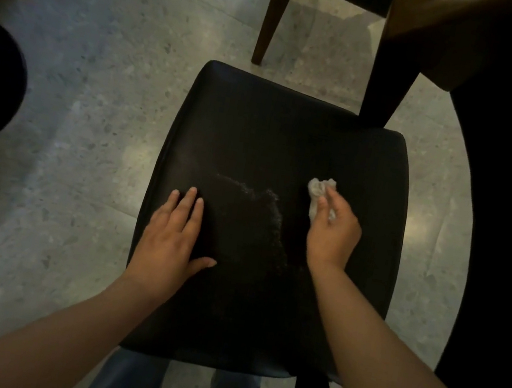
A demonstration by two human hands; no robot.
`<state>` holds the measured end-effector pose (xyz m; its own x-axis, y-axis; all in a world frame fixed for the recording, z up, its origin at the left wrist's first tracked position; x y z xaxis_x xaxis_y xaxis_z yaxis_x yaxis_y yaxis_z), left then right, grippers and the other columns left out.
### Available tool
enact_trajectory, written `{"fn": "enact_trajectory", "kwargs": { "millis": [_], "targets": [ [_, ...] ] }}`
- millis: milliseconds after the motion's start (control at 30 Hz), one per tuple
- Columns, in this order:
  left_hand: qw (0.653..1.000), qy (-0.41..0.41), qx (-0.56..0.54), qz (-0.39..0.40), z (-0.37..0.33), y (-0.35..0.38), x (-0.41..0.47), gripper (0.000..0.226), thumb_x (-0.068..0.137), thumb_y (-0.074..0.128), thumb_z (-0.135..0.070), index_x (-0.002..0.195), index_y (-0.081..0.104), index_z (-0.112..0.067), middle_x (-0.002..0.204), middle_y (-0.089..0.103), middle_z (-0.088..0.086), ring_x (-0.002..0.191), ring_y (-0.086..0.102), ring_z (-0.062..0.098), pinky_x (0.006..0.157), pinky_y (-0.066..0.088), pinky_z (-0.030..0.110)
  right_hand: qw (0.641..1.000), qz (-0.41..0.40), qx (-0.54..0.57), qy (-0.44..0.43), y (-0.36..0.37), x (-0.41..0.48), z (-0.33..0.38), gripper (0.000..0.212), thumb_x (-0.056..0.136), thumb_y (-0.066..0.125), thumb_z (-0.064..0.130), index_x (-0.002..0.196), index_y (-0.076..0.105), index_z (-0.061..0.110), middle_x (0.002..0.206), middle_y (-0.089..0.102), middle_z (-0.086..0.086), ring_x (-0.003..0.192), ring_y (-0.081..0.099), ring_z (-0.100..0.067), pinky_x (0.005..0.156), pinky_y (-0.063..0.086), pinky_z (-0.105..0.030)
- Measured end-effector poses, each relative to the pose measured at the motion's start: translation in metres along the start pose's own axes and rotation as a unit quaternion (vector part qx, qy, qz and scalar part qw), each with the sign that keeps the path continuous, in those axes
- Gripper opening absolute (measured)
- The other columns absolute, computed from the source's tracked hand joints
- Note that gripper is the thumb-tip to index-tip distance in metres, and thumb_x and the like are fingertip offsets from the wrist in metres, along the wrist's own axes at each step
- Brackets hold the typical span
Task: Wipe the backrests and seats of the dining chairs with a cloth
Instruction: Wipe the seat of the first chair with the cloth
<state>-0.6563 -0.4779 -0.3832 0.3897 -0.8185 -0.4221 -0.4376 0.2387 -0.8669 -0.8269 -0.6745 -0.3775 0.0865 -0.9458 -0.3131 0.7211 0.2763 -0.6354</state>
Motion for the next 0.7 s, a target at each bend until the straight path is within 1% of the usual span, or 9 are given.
{"fn": "enact_trajectory", "kwargs": {
  "millis": [67, 200, 267, 300, 400, 467, 567, 633, 700],
  "targets": [
    [1.000, -0.015, 0.010, 0.007, 0.007, 0.002, -0.005, 0.101, 0.083, 0.060, -0.060, 0.154, 0.009, -0.009, 0.162, 0.003, 0.010, 0.149, 0.001, 0.029, 0.121, 0.011, 0.041, 1.000, 0.012, -0.004, 0.011, 0.013, -0.007, -0.004, 0.032, 0.096, 0.053, 0.023, 0.128, 0.058, 0.026, 0.132, 0.058, 0.008, 0.118, 0.050, 0.000, 0.086, 0.035, -0.011],
    [0.999, -0.011, 0.031, 0.024, 0.015, 0.008, -0.006, 0.101, 0.084, 0.052, -0.066, 0.154, 0.005, -0.011, 0.162, -0.006, 0.008, 0.149, -0.005, 0.027, 0.120, 0.006, 0.036, 0.998, 0.055, 0.010, -0.008, 0.044, -0.045, -0.002, 0.035, 0.094, 0.055, 0.022, 0.125, 0.053, 0.039, 0.133, 0.056, 0.013, 0.112, 0.045, 0.013, 0.078, 0.035, -0.002],
    [0.999, -0.007, 0.030, 0.026, 0.017, 0.009, -0.005, 0.101, 0.084, 0.052, -0.067, 0.155, 0.004, -0.012, 0.162, -0.009, 0.006, 0.149, -0.006, 0.026, 0.121, 0.005, 0.036, 0.997, 0.077, 0.014, -0.021, 0.048, -0.057, 0.000, 0.033, 0.095, 0.054, 0.025, 0.125, 0.053, 0.039, 0.128, 0.058, 0.016, 0.100, 0.046, 0.023, 0.071, 0.036, 0.004],
    [0.999, -0.005, 0.028, 0.026, 0.017, 0.009, -0.005, 0.101, 0.084, 0.052, -0.067, 0.155, 0.004, -0.012, 0.162, -0.009, 0.006, 0.149, -0.006, 0.026, 0.121, 0.005, 0.035, 0.996, 0.079, 0.013, -0.024, 0.046, -0.055, 0.002, 0.032, 0.095, 0.054, 0.027, 0.125, 0.055, 0.037, 0.125, 0.059, 0.017, 0.095, 0.045, 0.026, 0.069, 0.037, 0.004],
    [0.999, 0.001, 0.031, 0.031, 0.017, 0.009, -0.005, 0.102, 0.084, 0.051, -0.068, 0.154, 0.001, -0.012, 0.162, -0.012, 0.006, 0.149, -0.008, 0.025, 0.121, 0.004, 0.035, 0.998, 0.042, 0.021, -0.029, 0.025, -0.029, 0.013, 0.031, 0.096, 0.052, 0.029, 0.126, 0.057, 0.034, 0.124, 0.060, 0.015, 0.097, 0.050, 0.017, 0.072, 0.037, -0.005],
    [0.999, 0.002, 0.030, 0.034, 0.017, 0.008, -0.005, 0.103, 0.084, 0.051, -0.068, 0.154, 0.000, -0.013, 0.162, -0.013, 0.005, 0.149, -0.009, 0.025, 0.121, 0.002, 0.035, 0.999, 0.014, 0.021, -0.030, 0.015, -0.007, 0.021, 0.031, 0.097, 0.052, 0.026, 0.128, 0.058, 0.029, 0.127, 0.059, 0.012, 0.106, 0.049, 0.010, 0.076, 0.034, -0.005],
    [0.999, 0.002, 0.021, 0.031, 0.017, 0.008, -0.005, 0.103, 0.084, 0.052, -0.067, 0.155, 0.000, -0.013, 0.162, -0.013, 0.005, 0.149, -0.010, 0.024, 0.121, 0.002, 0.035, 1.000, 0.010, 0.004, -0.013, 0.023, 0.003, 0.023, 0.033, 0.097, 0.052, 0.022, 0.130, 0.057, 0.025, 0.132, 0.058, 0.009, 0.117, 0.049, 0.002, 0.081, 0.032, -0.006],
    [0.999, 0.002, 0.020, 0.030, 0.018, 0.009, -0.005, 0.103, 0.084, 0.052, -0.067, 0.154, 0.000, -0.014, 0.162, -0.014, 0.004, 0.149, -0.011, 0.024, 0.121, 0.002, 0.035, 1.000, 0.014, 0.006, 0.005, 0.037, -0.007, 0.021, 0.033, 0.096, 0.053, 0.022, 0.129, 0.057, 0.026, 0.132, 0.057, 0.008, 0.120, 0.050, -0.002, 0.086, 0.037, -0.011],
    [0.999, 0.008, 0.023, 0.026, 0.018, 0.009, -0.005, 0.103, 0.084, 0.052, -0.067, 0.154, 0.001, -0.013, 0.162, -0.012, 0.004, 0.149, -0.010, 0.024, 0.121, 0.003, 0.035, 0.999, 0.034, 0.017, -0.002, 0.053, -0.027, 0.022, 0.033, 0.096, 0.054, 0.020, 0.128, 0.058, 0.027, 0.134, 0.056, 0.008, 0.123, 0.050, -0.002, 0.097, 0.044, -0.020]
  ]
}}
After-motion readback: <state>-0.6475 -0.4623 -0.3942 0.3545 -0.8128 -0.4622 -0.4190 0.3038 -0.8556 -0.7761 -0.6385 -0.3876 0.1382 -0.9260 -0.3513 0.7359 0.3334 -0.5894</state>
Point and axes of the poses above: each hand's wrist, its own x-axis towards the middle knuckle, its own y-axis out of the palm, z = x × y, the point moved 8 cm from there along x, towards the middle knuckle
